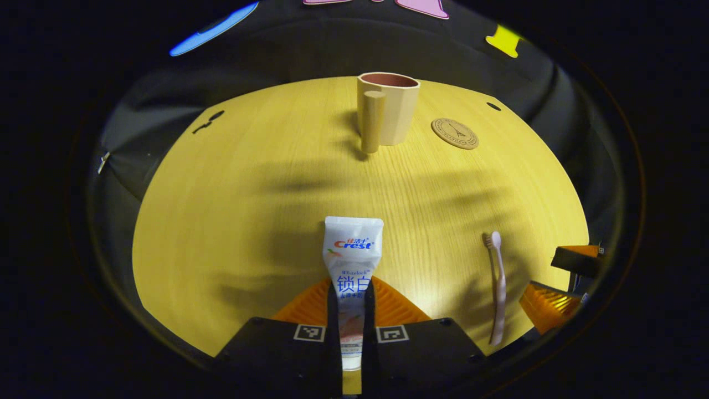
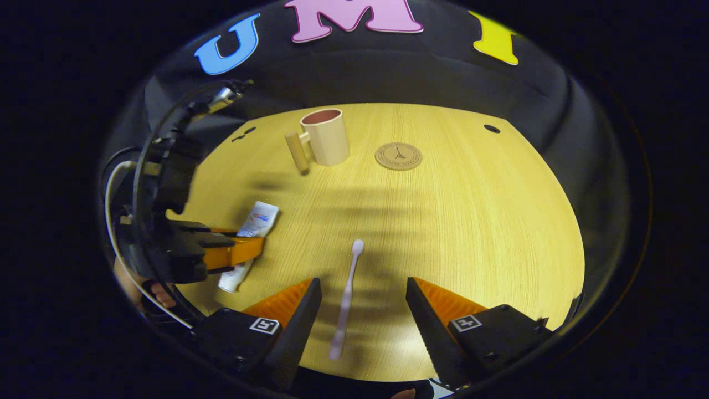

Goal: Put the toothbrush and toothpaste on the desktop into the cup, then pick up the cup and place it on the coaster on the desktop.

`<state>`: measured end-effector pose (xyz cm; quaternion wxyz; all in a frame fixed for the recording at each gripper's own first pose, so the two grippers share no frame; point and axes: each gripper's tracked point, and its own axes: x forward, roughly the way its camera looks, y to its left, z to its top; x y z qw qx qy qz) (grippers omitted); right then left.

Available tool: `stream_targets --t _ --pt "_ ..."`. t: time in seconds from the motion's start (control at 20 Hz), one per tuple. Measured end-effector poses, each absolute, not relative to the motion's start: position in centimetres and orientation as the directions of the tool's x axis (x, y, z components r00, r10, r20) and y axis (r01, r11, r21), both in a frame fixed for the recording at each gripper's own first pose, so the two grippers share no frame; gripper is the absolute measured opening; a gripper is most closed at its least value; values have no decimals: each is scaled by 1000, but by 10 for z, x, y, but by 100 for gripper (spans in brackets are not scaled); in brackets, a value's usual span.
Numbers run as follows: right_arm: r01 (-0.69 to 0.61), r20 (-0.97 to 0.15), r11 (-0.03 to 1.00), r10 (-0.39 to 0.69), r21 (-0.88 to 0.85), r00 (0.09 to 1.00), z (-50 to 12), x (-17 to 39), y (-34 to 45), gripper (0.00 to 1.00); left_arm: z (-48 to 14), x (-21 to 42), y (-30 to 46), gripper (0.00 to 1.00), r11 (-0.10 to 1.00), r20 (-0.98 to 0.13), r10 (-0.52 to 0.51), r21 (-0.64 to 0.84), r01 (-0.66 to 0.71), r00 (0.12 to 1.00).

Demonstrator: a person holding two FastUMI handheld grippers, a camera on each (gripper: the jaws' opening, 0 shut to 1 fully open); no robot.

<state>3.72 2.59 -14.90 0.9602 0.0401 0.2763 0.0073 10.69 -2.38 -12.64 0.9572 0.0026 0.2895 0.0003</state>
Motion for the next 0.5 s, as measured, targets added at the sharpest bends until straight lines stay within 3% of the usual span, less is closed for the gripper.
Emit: stream_targets --t 0.2,0.45,0.5 --pt "23 -588 997 23 70 809 -164 48 37 87 -113 65 -4 19 995 -529 -56 -103 2 847" --pt "43 -639 997 8 65 769 -176 57 54 84 -109 29 39 19 984 -509 -40 -167 -53 860" --pt "53 -658 997 1 62 753 -181 57 57 79 -110 22 50 19 985 -502 -31 -164 -60 864"
